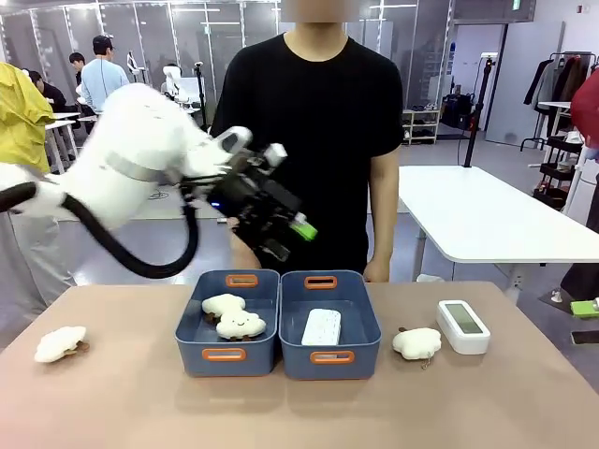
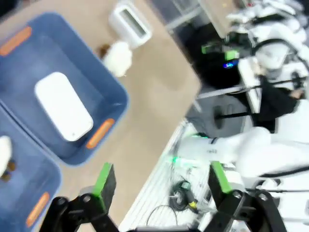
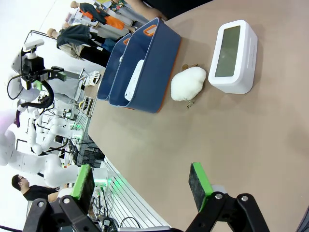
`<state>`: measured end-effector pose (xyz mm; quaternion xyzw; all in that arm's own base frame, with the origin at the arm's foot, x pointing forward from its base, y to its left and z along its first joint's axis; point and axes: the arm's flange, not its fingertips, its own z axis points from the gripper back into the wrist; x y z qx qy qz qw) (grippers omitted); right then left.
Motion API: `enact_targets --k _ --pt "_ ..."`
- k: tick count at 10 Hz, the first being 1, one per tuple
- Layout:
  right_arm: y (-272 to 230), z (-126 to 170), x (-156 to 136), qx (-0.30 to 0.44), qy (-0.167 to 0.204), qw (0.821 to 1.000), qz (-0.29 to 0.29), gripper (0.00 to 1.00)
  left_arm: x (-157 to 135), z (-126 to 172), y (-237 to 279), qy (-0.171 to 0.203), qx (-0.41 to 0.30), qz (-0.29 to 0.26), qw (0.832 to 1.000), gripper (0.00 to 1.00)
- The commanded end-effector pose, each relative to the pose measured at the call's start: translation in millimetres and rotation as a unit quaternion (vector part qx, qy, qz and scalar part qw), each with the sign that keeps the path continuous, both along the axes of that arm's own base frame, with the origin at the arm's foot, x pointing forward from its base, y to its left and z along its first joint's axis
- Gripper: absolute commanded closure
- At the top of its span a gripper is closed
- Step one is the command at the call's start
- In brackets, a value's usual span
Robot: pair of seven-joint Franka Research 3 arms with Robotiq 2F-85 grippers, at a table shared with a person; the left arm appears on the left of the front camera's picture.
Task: Sort the digital clocks into the basket.
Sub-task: Pick up the Digital clock from the table and place it into the empty Plastic storage basket.
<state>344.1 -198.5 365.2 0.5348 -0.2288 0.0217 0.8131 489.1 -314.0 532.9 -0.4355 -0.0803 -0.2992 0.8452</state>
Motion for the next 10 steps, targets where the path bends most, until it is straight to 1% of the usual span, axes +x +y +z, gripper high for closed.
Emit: enact_targets --k 1,3,4,5,6,7,8,9,10 --pt "-1 2 2 0.003 -0.005 1.0 0.0 0.0 -27 -24 84 0.058 -0.064 0.029 0.996 0.03" --pt "-1 2 2 0.003 -0.005 1.0 0.0 0.0 -51 -38 166 0.044 -0.134 0.102 0.985 0.03" --pt "-1 2 2 0.003 -0.005 1.0 0.0 0.0 -79 -44 208 0.041 -0.151 0.148 0.977 0.03" --pt "-1 2 2 0.003 -0.005 1.0 0.0 0.0 -107 -53 253 0.046 -0.162 0.202 0.965 0.03" --pt "-1 2 2 0.003 -0.005 1.0 0.0 0.0 -139 -64 299 0.051 -0.174 0.257 0.949 0.03" --pt "-1 2 2 0.003 -0.005 1.0 0.0 0.0 -156 -85 340 0.048 -0.175 0.256 0.949 0.03" --pt "-1 2 2 0.003 -0.005 1.0 0.0 0.0 -178 -87 376 0.037 -0.158 0.248 0.955 0.03" --pt "-1 2 2 0.003 -0.005 1.0 0.0 0.0 -200 -83 406 0.043 -0.151 0.28 0.947 0.03" --pt "-1 2 2 0.003 -0.005 1.0 0.0 0.0 -218 -72 431 0.055 -0.138 0.305 0.941 0.03"
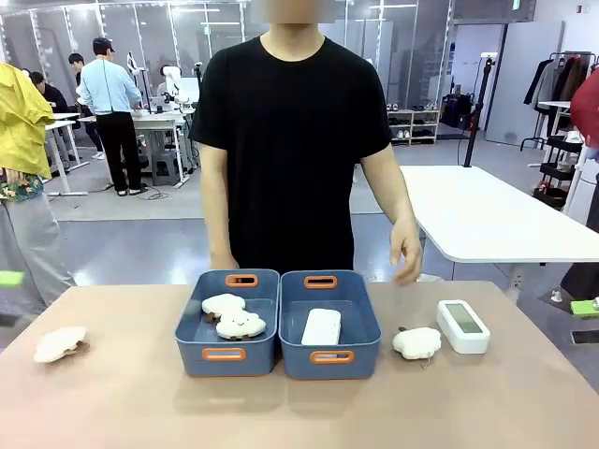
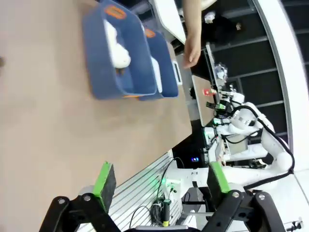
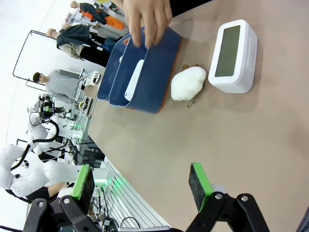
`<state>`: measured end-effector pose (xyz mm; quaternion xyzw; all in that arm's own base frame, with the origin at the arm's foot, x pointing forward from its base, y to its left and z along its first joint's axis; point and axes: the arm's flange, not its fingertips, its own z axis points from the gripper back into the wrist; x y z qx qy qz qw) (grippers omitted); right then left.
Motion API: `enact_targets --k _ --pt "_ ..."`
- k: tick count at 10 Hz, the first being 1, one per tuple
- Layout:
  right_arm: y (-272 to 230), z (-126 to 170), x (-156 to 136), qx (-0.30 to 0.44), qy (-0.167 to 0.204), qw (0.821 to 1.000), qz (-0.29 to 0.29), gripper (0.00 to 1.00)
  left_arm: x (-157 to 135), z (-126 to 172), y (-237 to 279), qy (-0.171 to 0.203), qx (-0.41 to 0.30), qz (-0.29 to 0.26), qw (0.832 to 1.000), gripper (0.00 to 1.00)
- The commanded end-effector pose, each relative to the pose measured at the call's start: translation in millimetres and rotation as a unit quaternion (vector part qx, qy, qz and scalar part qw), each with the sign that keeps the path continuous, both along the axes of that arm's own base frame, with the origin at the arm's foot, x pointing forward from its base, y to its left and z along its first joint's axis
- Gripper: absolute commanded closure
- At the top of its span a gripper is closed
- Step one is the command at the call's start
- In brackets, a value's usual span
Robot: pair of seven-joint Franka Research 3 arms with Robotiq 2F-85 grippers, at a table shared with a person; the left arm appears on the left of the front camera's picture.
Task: Sort the digital clocks into the basket.
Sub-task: Pick up the Digital clock from the table and place it into the empty Plastic storage basket.
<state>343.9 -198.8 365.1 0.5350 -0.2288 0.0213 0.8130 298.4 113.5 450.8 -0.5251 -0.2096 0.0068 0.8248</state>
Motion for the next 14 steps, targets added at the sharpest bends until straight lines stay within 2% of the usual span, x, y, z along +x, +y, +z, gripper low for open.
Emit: enact_targets --k 1,2,3,14 --pt "-1 2 2 0.003 -0.005 1.0 0.0 0.0 -22 11 15 0.012 0.011 0.028 0.999 0.03" --pt "-1 2 2 0.003 -0.005 1.0 0.0 0.0 -2 -5 13 0.01 0.002 0.027 1.0 0.03" --pt "-1 2 2 0.003 -0.005 1.0 0.0 0.0 -18 4 22 0.002 0.01 0.02 1.0 0.03" --pt "-1 2 2 0.003 -0.005 1.0 0.0 0.0 -18 4 22 0.002 0.01 0.02 1.0 0.03"
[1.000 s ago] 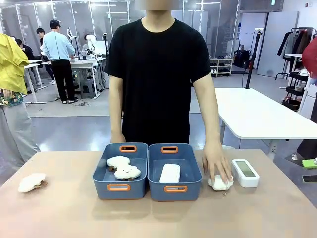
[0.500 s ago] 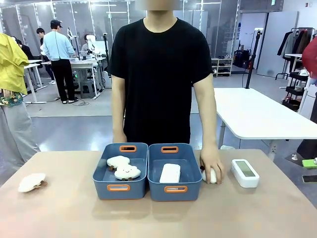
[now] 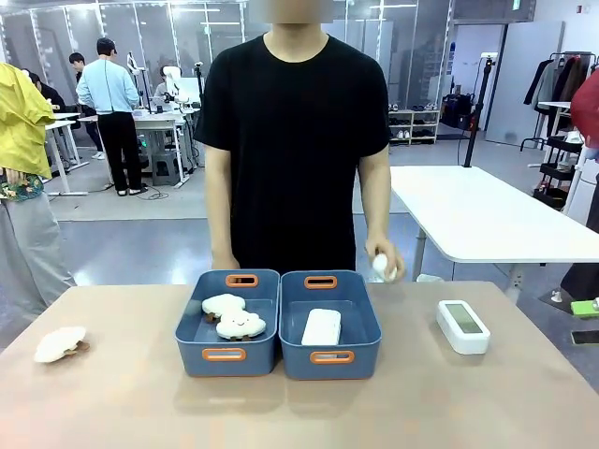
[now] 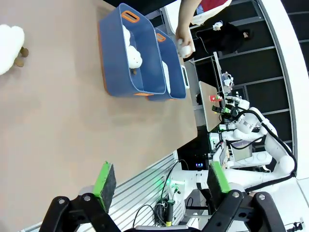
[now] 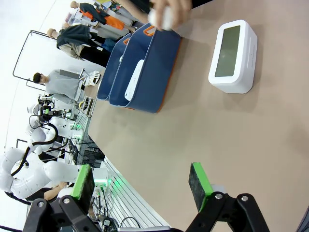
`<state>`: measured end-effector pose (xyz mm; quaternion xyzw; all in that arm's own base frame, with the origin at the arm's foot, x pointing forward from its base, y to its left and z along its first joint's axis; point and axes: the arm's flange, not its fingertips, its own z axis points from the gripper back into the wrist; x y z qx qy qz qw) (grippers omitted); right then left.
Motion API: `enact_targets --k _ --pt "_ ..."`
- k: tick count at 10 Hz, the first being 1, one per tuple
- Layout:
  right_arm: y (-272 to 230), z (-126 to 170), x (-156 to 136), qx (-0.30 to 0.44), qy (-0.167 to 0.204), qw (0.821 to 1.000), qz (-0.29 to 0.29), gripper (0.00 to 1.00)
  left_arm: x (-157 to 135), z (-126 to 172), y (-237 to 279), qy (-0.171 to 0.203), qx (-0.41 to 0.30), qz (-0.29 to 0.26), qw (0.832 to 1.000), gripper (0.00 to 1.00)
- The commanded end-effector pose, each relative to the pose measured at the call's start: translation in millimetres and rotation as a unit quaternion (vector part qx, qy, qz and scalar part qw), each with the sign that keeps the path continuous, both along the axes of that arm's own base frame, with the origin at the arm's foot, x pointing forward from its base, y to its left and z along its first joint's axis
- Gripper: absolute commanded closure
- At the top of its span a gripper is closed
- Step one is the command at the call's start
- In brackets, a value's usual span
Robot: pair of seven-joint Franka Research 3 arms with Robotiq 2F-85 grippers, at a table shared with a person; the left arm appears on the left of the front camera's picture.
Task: Sort the digital clocks into the basket.
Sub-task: Pick up the Digital clock from the table and place it into the empty Plastic storage basket.
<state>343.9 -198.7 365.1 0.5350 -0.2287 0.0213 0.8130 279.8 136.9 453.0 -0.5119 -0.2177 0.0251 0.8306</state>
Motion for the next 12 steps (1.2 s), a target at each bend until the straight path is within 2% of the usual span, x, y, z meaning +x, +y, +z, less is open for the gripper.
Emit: enact_targets --k 1,4,5,7,8,9,10,12 --pt "-1 2 2 0.003 -0.005 1.0 0.0 0.0 1 2 -2 -0.003 0.0 -0.002 1.0 0.03" --pt "0 0 0 0.0 0.0 1.0 0.0 0.0 1 2 -2 -0.003 0.0 -0.002 1.0 0.03" --pt "3 13 3 -0.038 -0.005 0.999 0.011 0.0 1 2 -2 -0.003 0.0 -0.002 1.0 0.03" --pt "22 37 23 -0.13 0.017 0.99 0.054 0.0 1 2 -2 -0.003 0.0 -0.002 1.0 0.03" --pt "51 48 57 -0.222 0.025 0.97 0.093 0.0 1 2 -2 -0.003 0.0 -0.002 1.0 0.03" --pt "71 50 76 -0.245 0.029 0.964 0.1 0.0 1 2 -2 -0.003 0.0 -0.002 1.0 0.03" --pt "103 48 107 -0.295 0.04 0.947 0.119 0.0 1 2 -2 -0.003 0.0 -0.002 1.0 0.03" --pt "170 27 140 -0.375 0.032 0.911 0.168 0.0 1 2 -2 -0.003 0.0 -0.002 1.0 0.03"
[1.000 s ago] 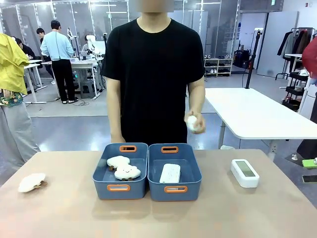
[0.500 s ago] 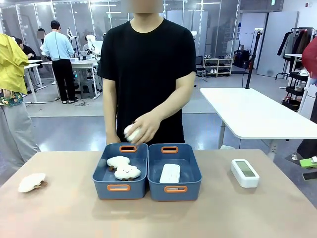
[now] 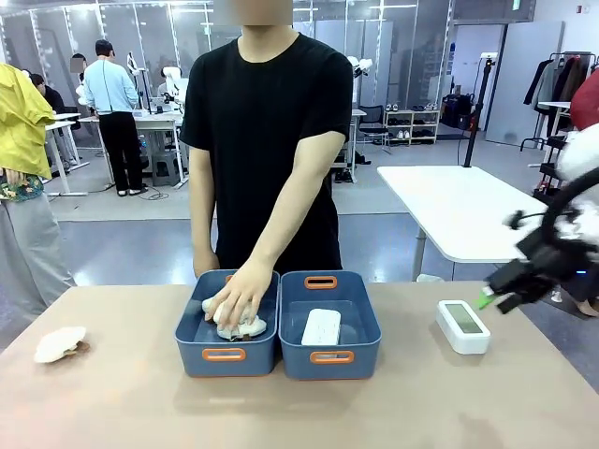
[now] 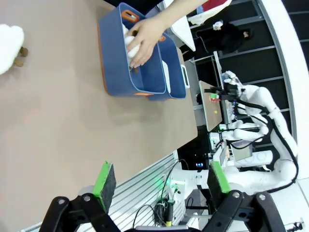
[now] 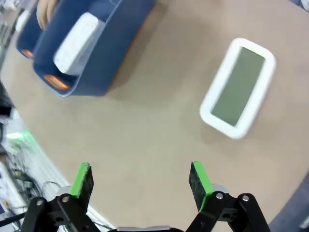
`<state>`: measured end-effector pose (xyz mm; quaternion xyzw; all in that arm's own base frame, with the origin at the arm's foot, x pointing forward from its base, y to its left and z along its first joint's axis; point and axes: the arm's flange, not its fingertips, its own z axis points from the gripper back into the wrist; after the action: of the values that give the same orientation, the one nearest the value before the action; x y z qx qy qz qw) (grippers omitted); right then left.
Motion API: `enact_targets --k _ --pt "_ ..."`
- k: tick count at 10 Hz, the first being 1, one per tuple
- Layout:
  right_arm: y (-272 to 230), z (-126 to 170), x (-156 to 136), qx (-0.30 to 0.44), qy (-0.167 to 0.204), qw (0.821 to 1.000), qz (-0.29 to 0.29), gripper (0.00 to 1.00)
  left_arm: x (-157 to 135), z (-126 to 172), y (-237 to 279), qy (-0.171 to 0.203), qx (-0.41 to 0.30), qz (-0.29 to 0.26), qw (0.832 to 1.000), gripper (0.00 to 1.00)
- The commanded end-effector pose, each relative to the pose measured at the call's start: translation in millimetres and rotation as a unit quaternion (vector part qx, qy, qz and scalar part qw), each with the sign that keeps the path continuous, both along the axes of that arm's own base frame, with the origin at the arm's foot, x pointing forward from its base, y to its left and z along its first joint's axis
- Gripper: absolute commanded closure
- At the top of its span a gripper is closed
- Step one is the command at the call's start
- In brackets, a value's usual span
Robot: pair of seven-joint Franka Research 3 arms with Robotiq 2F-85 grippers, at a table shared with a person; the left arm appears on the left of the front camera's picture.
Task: Sort the digital clocks into the basket.
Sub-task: Pick up the Digital clock from the table and place it into the empty Plastic storage basket.
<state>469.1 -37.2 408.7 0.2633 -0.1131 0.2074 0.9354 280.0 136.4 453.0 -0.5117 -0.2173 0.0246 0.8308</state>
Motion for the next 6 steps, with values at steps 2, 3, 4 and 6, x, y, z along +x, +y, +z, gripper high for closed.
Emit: enact_targets --k 2,3,4,6 --pt "36 -21 46 -0.14 -0.015 0.99 -0.03 0.0 1 2 -1 -0.003 -0.001 -0.002 1.0 0.03" --pt "38 -17 51 -0.148 -0.008 0.988 -0.043 0.0 1 2 -1 -0.003 -0.001 -0.002 1.0 0.03" --pt "37 -17 55 -0.181 -0.005 0.981 -0.075 0.0 1 2 -1 -0.003 -0.001 -0.002 1.0 0.03" --pt "28 -25 71 -0.211 0.012 0.971 -0.111 0.0 1 2 -1 -0.003 -0.001 -0.002 1.0 0.03"
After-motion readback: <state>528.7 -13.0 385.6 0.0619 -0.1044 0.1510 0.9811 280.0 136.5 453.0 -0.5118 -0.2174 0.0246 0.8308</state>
